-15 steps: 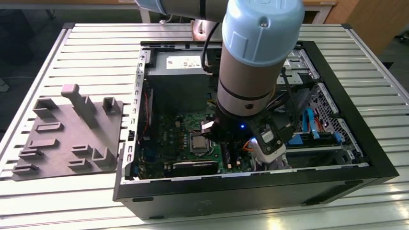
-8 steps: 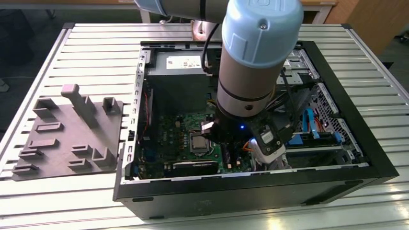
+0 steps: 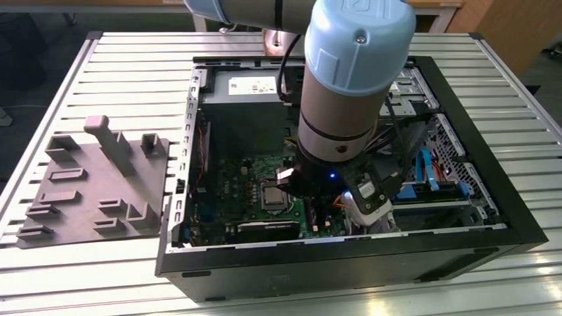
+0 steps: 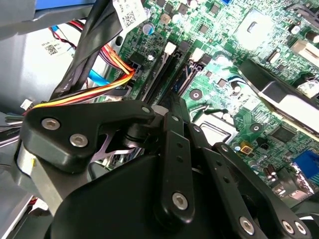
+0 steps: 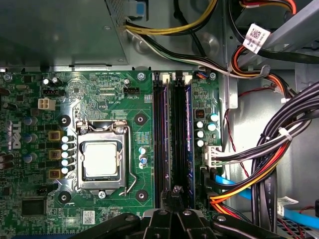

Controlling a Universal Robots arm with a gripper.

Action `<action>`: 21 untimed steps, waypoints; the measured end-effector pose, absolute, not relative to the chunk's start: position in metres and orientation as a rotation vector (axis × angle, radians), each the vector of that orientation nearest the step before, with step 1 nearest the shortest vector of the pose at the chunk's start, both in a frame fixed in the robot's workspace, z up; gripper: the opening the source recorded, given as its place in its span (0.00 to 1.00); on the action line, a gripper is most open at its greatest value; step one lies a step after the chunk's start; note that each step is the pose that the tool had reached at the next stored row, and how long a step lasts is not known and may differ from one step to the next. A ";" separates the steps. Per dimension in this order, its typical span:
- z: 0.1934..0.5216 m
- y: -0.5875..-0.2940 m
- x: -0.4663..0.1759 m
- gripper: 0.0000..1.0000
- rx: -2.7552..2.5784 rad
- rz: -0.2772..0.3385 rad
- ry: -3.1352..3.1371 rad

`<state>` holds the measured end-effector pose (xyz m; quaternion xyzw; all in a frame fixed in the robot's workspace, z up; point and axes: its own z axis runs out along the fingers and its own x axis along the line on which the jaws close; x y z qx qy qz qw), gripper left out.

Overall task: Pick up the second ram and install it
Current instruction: 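Press down the second ram until it locks into place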

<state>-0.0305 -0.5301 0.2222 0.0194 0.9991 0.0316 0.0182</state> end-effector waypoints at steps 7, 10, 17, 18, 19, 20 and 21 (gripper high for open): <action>0.221 -0.530 -0.030 0.11 0.060 0.098 3.103; 0.220 -0.530 -0.030 0.11 0.060 0.097 3.103; 0.219 -0.530 -0.030 0.11 0.060 0.098 3.103; 0.219 -0.530 -0.030 0.11 0.060 0.098 3.103; 0.219 -0.530 -0.030 0.11 0.060 0.098 3.103; 0.218 -0.530 -0.030 0.11 0.060 0.098 3.103; 0.218 -0.530 -0.030 0.11 0.060 0.097 3.103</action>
